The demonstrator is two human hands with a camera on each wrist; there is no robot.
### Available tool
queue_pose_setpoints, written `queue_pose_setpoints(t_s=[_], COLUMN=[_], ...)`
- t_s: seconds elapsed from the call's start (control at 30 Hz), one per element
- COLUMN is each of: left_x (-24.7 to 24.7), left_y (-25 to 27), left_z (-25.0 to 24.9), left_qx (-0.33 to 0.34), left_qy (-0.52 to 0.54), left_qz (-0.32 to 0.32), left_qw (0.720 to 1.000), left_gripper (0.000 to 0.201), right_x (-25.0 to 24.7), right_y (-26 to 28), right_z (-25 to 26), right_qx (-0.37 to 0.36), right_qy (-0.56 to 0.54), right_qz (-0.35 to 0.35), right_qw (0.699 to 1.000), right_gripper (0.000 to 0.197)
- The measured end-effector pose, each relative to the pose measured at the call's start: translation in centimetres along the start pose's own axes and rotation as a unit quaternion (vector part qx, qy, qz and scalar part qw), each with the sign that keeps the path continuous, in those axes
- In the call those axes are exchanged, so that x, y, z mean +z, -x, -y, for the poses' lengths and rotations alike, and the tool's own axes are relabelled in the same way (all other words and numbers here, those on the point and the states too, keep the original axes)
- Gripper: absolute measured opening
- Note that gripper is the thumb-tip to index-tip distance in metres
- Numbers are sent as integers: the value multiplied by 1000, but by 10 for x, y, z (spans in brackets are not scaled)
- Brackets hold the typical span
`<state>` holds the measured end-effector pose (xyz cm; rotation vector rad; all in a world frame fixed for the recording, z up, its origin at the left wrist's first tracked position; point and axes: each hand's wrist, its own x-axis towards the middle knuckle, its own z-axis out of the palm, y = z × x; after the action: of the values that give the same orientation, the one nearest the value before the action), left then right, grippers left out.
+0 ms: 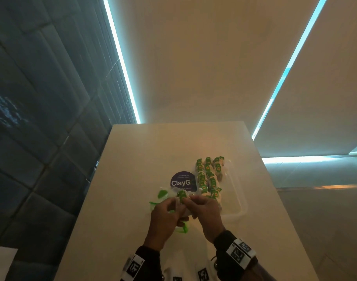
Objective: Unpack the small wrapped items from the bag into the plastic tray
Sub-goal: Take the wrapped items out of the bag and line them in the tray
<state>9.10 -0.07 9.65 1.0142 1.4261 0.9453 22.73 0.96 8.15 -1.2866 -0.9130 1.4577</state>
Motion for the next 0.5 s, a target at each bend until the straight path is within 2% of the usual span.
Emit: queue_pose_setpoints(t_s=[0.13,0.17,0.23,0.3,0.4,0.5], left_x=[2,2,1,0,0,0], left_y=[1,1,0,-1,-3,-4], left_z=[-5,-6,-7,-6,-6,-9], left_qx=[-23,-28,-33,-30,-26,-21], left_qy=[15,17,6,-14,-46,-76], left_qz=[-3,-3,-4,1,16,21], left_qw=[1000,999,999,999,998,997], left_gripper=[13,13,9,7,9,13], right_x=[2,2,0,-4,-8,-9], right_y=[0,-1,-4,-8,-9,-8], right_z=[4,4,5,5,3,-1], right_qx=[-27,-51,-120,-181,-230,-241], right_qy=[53,97,220,307,416,431], right_qz=[-15,-20,-23,2,62,79], right_qw=[998,994,968,934,877,866], right_gripper=[10,15,38,50,45,39])
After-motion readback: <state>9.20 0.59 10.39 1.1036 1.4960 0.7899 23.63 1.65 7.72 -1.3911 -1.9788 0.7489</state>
